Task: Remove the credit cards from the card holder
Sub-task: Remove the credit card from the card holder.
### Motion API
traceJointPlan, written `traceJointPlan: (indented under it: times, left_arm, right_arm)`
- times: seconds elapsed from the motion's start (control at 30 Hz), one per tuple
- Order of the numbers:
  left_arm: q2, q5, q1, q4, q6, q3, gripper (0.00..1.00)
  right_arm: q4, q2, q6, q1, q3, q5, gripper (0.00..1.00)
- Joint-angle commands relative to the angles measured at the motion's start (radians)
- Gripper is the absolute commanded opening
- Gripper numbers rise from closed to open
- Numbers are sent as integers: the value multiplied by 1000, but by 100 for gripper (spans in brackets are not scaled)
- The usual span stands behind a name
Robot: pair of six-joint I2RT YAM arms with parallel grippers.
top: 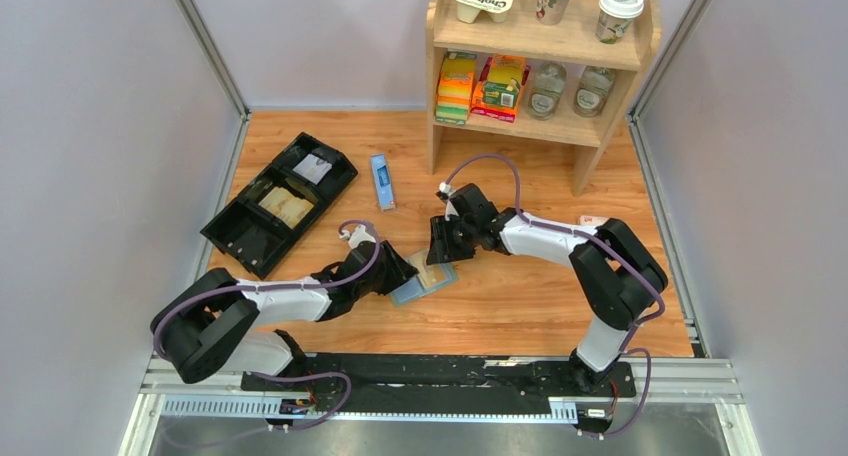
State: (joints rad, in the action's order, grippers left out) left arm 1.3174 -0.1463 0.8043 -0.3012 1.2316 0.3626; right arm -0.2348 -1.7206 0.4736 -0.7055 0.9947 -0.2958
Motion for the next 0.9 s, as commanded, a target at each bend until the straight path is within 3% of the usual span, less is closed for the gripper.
traceJointPlan:
  times: [0.0, 0.67, 0.87]
  left_arm:
    - [51, 63, -4, -130, 17, -7, 47]
    - [62, 59, -4, -136, 34, -36, 46]
    - [75, 65, -4, -136, 37, -44, 46]
  right_arm:
    - [46, -20, -16, -2, -10, -38, 47]
    - [86, -51, 25, -2, -62, -103, 43]
    - [81, -60, 19, -3, -71, -89, 33]
